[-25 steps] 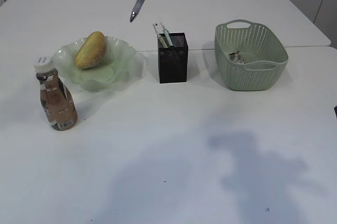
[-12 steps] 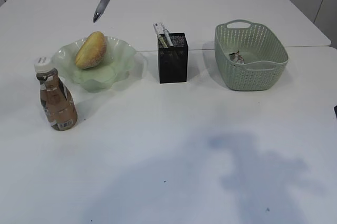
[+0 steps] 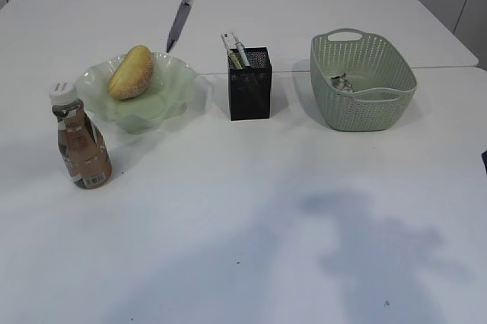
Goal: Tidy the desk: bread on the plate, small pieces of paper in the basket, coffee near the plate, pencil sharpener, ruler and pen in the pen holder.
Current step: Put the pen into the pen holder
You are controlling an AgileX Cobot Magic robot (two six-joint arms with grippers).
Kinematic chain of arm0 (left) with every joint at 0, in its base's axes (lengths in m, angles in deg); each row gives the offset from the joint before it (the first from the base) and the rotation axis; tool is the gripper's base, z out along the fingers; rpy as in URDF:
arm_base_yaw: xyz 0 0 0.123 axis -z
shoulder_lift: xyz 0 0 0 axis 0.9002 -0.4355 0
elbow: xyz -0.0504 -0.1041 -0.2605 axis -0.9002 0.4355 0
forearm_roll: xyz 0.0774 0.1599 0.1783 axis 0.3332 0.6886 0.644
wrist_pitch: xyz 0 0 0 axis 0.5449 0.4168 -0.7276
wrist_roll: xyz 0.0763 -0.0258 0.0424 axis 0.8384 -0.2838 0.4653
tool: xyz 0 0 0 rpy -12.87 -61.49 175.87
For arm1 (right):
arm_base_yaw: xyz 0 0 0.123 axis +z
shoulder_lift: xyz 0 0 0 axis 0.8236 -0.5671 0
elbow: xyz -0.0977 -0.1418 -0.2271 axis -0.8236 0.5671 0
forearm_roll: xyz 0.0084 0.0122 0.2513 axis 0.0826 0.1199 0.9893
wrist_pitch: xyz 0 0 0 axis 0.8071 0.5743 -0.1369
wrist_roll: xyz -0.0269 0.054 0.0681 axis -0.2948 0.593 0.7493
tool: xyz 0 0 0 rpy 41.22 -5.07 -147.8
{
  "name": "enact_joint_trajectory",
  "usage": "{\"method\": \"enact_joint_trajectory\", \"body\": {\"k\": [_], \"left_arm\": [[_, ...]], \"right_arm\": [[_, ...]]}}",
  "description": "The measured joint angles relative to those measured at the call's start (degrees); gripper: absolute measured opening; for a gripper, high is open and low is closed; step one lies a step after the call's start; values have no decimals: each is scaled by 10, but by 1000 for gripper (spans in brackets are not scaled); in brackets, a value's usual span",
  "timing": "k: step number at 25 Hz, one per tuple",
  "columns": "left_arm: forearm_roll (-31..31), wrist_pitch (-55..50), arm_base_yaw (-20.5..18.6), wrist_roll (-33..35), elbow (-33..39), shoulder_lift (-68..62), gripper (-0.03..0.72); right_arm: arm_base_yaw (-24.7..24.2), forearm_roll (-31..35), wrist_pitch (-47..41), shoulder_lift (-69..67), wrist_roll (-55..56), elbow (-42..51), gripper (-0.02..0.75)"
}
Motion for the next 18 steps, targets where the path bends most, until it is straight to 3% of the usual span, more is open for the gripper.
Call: {"method": "enact_joint_trajectory", "body": {"k": [4,10,18], "left_arm": [[-2,109,-11,-7,48,0,78],[-46,276,-69,-27,117,0,78],[-75,391,-96,-29,128,-14,78]], "right_arm": [[0,0,0,0,0,0,354],[0,0,0,0,0,0,353],[0,0,0,0,0,0,353]]}}
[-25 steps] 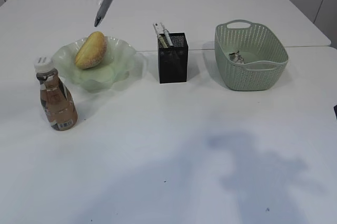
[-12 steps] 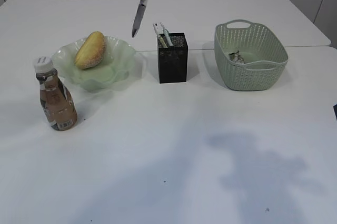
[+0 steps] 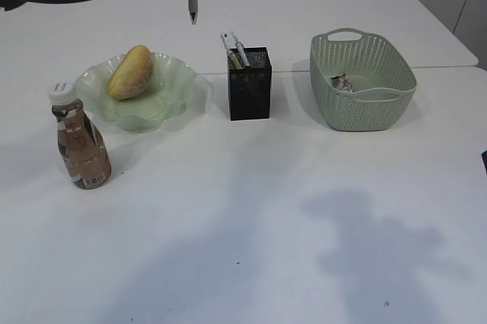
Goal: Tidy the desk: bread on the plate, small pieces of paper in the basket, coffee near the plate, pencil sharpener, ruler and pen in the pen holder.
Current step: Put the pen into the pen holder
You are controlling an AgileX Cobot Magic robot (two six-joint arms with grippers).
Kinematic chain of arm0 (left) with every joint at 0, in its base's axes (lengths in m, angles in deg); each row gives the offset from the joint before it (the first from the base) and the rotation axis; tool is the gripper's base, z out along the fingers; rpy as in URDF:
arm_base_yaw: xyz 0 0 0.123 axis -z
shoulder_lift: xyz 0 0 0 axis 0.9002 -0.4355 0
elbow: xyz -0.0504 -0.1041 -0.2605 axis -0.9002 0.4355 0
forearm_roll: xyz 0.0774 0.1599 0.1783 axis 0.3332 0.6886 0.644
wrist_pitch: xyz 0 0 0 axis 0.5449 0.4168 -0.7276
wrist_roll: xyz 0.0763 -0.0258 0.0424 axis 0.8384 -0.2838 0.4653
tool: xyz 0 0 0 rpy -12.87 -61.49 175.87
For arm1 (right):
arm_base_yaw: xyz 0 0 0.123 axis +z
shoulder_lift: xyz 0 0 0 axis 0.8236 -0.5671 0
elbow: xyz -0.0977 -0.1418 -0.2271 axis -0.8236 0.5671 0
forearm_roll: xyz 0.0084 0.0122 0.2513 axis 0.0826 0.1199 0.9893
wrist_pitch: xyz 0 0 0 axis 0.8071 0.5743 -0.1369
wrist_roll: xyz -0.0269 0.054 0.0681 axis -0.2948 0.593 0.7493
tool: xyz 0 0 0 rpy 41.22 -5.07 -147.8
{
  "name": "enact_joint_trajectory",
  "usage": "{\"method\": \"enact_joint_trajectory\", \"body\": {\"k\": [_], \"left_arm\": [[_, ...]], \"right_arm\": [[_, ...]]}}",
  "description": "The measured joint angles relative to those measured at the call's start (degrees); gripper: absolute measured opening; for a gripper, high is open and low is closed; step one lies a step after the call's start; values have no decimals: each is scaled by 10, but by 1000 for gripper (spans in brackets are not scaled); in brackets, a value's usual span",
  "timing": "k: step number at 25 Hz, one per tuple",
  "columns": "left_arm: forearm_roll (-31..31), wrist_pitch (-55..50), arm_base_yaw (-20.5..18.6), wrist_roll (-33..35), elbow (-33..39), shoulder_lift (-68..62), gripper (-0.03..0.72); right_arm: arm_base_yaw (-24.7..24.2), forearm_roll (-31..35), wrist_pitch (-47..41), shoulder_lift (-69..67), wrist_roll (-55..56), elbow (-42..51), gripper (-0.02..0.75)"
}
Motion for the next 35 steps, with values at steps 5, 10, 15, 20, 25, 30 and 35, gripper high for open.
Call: {"method": "enact_joint_trajectory", "body": {"k": [5,10,15,20,25,30,35], "left_arm": [[0,62,0,0,0,-35,78],[0,143,-4,0,0,-77,78],[0,251,-18,0,0,-128,78],[-1,298,-24,0,0,-157,78],[-1,323,-24,0,0,-175,78],[-1,332,-24,0,0,-182,78],[0,336,-24,0,0,-182,78]], "right_arm": [[0,0,0,0,-1,0,353],[0,0,0,0,-7,0,353],[0,0,0,0,-11,0,353],[0,0,0,0,-14,0,353],[0,0,0,0,-14,0,353],[0,0,0,0,-14,0,353],[0,0,0,0,-14,0,353]]}}
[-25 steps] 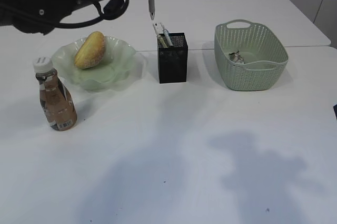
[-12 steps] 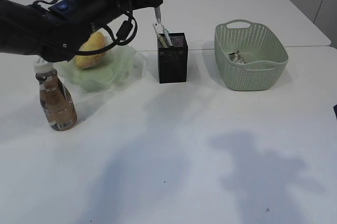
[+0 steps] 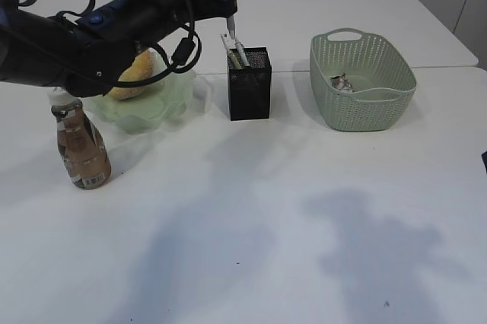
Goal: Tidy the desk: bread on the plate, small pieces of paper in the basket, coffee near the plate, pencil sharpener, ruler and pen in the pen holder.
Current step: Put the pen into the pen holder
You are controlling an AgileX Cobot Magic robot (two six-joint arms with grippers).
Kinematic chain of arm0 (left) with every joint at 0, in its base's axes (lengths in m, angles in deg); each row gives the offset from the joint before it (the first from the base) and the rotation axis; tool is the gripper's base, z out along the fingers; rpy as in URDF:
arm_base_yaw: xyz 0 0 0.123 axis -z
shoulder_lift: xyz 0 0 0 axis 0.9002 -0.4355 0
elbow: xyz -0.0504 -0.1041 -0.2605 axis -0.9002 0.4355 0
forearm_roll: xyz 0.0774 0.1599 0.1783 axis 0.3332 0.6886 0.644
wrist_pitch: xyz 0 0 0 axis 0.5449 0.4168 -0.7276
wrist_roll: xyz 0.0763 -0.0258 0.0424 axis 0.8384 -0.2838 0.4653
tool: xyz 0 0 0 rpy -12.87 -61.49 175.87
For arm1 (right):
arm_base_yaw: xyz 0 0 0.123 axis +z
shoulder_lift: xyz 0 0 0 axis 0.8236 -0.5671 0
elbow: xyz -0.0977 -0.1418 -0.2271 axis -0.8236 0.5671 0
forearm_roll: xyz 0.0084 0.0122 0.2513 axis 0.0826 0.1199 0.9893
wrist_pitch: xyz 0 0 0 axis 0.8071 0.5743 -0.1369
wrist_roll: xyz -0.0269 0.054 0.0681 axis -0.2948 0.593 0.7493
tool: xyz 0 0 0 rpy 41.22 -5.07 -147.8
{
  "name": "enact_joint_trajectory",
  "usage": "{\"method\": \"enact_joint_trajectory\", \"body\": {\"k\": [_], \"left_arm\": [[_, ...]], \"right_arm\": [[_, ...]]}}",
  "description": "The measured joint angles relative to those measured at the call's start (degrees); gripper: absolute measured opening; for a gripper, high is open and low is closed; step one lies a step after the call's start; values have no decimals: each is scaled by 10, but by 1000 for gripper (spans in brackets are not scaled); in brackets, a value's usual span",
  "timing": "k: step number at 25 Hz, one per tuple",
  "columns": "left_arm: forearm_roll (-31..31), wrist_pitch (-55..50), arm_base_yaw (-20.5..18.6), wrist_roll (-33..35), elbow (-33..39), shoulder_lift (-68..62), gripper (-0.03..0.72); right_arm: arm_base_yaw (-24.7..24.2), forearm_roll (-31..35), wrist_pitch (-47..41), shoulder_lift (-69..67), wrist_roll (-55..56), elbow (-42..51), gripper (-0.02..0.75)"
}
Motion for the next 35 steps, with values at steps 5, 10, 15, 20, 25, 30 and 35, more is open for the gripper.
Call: {"method": "enact_joint_trajectory", "body": {"k": [5,10,15,20,25,30,35], "left_arm": [[0,16,0,11,0,-4,78],[-15,34,0,15,-11,-36,78],[-24,35,0,15,-48,-69,78],[-26,38,0,15,-86,-94,78],[-57,44,0,15,-92,-113,78],[-92,46,0,15,-93,-131,78],[-93,46,0,15,-101,-146,78]], "right_arm": [[0,0,0,0,0,0,353],[0,0,0,0,0,0,353],[0,0,0,0,0,0,353],[0,0,0,0,0,0,353],[0,0,0,0,-1,0,353],[0,0,0,0,-1,0,353],[0,0,0,0,-1,0,352]]}}
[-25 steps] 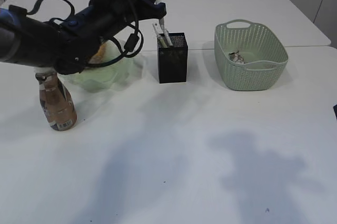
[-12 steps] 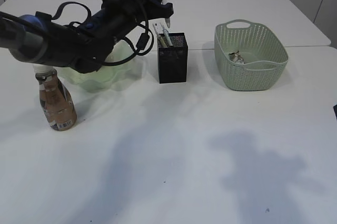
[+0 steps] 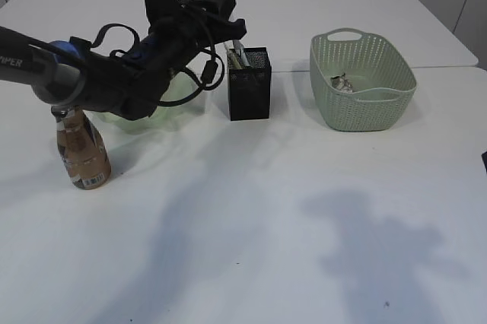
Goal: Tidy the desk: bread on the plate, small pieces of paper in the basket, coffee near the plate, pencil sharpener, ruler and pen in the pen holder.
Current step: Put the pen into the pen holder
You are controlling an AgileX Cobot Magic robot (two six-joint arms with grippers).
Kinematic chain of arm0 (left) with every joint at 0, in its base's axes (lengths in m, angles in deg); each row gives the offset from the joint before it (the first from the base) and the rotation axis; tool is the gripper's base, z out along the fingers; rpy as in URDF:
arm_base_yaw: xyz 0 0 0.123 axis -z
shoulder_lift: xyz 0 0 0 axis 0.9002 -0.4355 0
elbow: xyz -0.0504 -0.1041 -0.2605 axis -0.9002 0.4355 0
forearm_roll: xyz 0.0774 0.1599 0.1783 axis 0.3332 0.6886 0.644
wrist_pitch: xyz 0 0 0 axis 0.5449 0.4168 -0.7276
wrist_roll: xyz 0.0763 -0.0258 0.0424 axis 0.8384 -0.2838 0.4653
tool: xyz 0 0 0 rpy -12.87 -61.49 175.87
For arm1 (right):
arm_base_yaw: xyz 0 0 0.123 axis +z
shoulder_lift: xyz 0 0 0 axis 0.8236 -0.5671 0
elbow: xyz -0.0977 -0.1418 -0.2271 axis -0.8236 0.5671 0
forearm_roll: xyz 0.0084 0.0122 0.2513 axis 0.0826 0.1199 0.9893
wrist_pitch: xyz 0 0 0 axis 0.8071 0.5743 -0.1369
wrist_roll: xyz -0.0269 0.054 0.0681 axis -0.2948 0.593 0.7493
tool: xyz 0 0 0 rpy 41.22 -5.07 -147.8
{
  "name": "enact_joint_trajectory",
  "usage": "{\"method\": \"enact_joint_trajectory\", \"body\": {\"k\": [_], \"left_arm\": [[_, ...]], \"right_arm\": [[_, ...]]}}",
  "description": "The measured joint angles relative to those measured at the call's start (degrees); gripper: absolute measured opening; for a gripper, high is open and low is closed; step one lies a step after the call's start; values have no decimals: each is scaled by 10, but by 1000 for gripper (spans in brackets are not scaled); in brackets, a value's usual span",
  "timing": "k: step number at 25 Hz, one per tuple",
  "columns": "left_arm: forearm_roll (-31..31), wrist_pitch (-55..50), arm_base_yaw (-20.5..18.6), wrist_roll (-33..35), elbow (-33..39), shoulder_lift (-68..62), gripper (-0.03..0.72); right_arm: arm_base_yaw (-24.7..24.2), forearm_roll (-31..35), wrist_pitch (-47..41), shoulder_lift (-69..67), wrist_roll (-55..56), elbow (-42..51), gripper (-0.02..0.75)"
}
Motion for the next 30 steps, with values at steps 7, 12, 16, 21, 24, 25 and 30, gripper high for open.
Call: {"method": "enact_joint_trajectory", "body": {"k": [7,12,16,21,24,25,30], "left_arm": [[0,-20,0,1,-8,-14,78],[0,-30,0,1,-14,-32,78],[1,-33,0,1,-20,-47,78],[2,-29,0,1,-22,-53,78],[3,-26,0,2,-26,-53,78],[4,-26,0,2,-30,-53,78],[28,-48,0,2,-64,-63,79]], "right_arm": [[0,0,0,0,0,0,353],[0,0,2,0,0,0,352],[0,0,2,0,0,0,352],[0,0,5,0,0,1,352],[0,0,7,0,0,1,352],[0,0,7,0,0,1,352],[0,0,8,0,0,1,352]]}}
